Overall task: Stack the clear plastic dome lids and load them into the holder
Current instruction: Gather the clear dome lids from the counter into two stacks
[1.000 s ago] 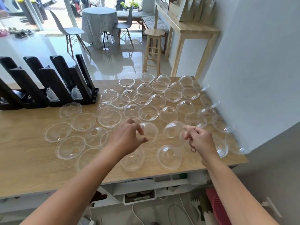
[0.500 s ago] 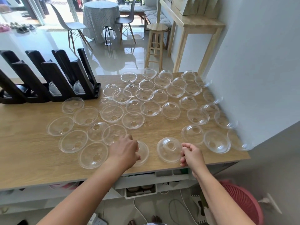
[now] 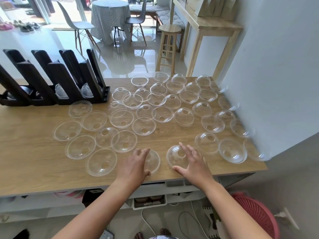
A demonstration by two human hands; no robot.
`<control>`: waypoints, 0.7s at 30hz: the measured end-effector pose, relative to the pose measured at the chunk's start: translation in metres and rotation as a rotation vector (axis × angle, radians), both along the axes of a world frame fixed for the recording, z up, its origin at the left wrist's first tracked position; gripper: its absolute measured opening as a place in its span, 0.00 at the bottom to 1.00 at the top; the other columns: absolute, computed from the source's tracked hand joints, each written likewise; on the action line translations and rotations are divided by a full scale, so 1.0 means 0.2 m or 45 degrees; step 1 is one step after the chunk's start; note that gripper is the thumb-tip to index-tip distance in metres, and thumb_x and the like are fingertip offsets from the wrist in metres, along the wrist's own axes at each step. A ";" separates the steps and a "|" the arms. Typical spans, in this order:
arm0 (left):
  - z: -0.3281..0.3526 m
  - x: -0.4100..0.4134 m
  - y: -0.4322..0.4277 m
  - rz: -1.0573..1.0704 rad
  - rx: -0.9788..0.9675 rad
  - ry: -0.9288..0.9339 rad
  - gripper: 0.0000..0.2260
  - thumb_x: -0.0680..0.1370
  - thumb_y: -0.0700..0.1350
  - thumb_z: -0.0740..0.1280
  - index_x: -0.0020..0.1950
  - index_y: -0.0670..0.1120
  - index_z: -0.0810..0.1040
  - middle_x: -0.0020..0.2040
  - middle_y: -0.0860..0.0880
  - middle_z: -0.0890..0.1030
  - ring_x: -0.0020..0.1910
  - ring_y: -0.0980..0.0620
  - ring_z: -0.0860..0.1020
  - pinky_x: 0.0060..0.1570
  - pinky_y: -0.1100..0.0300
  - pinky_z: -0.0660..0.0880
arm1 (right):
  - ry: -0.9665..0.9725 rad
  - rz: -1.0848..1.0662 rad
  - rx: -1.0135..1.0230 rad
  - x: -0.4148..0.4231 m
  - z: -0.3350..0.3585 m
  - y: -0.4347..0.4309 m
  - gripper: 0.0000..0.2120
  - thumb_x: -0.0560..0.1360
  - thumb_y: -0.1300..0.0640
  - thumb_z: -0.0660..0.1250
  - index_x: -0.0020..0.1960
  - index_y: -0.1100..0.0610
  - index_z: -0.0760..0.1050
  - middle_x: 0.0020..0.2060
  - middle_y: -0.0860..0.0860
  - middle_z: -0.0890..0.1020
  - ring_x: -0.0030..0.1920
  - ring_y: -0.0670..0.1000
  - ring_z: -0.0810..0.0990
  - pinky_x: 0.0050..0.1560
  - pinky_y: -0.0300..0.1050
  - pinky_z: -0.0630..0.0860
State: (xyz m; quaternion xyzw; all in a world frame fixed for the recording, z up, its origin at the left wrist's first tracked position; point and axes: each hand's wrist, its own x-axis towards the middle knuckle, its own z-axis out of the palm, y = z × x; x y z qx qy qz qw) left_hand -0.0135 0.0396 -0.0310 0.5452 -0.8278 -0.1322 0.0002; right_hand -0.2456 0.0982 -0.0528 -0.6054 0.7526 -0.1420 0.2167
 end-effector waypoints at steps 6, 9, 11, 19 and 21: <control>-0.03 0.02 0.01 0.046 -0.031 0.089 0.38 0.72 0.57 0.71 0.77 0.57 0.56 0.74 0.51 0.64 0.64 0.49 0.73 0.50 0.58 0.74 | 0.115 -0.009 -0.056 0.03 -0.01 -0.03 0.42 0.70 0.31 0.64 0.77 0.38 0.47 0.75 0.51 0.62 0.74 0.52 0.61 0.70 0.51 0.60; -0.01 0.05 0.04 0.065 -0.047 0.131 0.38 0.72 0.58 0.71 0.77 0.56 0.56 0.76 0.50 0.62 0.66 0.48 0.72 0.52 0.58 0.74 | 0.145 -0.021 -0.076 0.04 0.02 -0.04 0.44 0.68 0.28 0.62 0.77 0.41 0.47 0.75 0.51 0.60 0.75 0.53 0.59 0.71 0.56 0.59; 0.03 0.07 0.07 0.061 -0.106 0.177 0.35 0.73 0.60 0.70 0.76 0.57 0.60 0.74 0.52 0.65 0.64 0.50 0.74 0.49 0.58 0.76 | 0.120 -0.029 -0.230 0.07 0.07 -0.06 0.41 0.71 0.30 0.61 0.77 0.45 0.53 0.73 0.51 0.64 0.73 0.53 0.62 0.70 0.54 0.61; 0.14 0.42 0.12 0.336 -0.461 0.071 0.18 0.68 0.55 0.77 0.55 0.52 0.82 0.45 0.51 0.80 0.42 0.49 0.78 0.39 0.55 0.73 | 0.142 0.405 -0.543 0.46 0.22 -0.33 0.17 0.74 0.45 0.69 0.59 0.52 0.80 0.54 0.49 0.82 0.57 0.54 0.77 0.56 0.49 0.68; 0.10 0.49 0.14 0.382 -0.369 -0.047 0.20 0.69 0.56 0.76 0.59 0.53 0.81 0.48 0.51 0.80 0.46 0.49 0.77 0.45 0.54 0.71 | 0.244 0.576 -0.436 0.58 0.21 -0.39 0.20 0.74 0.42 0.67 0.61 0.51 0.79 0.57 0.49 0.80 0.61 0.53 0.74 0.61 0.49 0.65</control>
